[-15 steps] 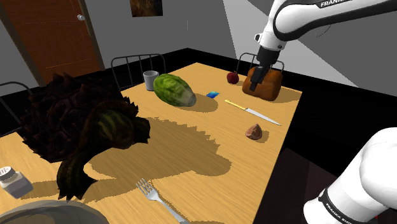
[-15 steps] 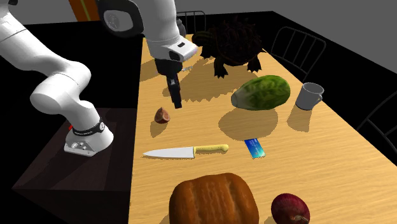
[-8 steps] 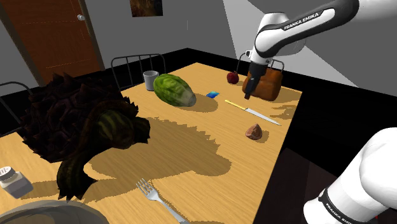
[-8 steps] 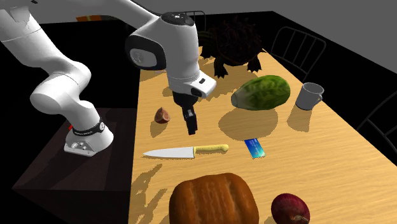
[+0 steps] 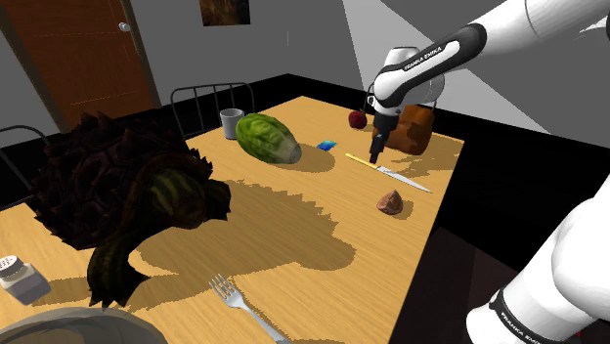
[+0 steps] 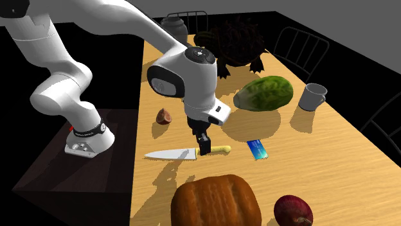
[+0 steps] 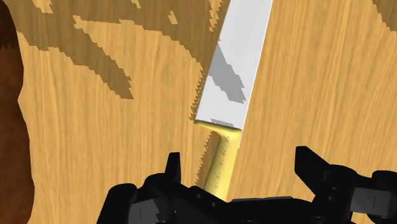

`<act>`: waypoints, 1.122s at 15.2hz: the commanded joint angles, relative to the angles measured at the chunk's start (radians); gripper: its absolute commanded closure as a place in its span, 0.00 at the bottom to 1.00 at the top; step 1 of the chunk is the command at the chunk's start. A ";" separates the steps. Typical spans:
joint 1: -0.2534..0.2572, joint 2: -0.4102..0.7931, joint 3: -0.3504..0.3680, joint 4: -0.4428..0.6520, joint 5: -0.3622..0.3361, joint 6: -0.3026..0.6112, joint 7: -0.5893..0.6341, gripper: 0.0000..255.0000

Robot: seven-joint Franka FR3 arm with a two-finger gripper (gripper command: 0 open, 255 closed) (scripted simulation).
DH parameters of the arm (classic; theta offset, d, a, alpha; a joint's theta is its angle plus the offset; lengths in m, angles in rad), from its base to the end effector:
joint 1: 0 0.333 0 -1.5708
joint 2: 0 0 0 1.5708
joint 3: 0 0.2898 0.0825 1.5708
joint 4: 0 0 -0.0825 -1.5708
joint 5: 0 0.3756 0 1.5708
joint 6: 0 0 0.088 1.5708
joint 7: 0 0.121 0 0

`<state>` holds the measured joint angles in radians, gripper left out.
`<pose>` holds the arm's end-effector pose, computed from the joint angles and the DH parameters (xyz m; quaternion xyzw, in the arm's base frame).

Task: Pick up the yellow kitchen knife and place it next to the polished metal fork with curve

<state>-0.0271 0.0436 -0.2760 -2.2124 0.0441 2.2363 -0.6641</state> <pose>0.5004 -0.1546 0.3233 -0.9860 -0.1660 0.0027 0.0141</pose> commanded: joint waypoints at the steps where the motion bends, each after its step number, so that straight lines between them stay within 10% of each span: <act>1: 0.000 0.021 0.001 -0.004 0.008 0.024 -0.007 0.00; 12: -0.001 0.050 0.002 -0.022 0.020 0.070 -0.016 0.00; 13: -0.001 0.050 0.002 -0.022 0.020 0.070 -0.016 1.00; 17: -0.001 0.050 0.002 -0.023 0.020 0.070 -0.016 1.00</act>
<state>-0.0281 0.0934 -0.2735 -2.2348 0.0646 2.3062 -0.6796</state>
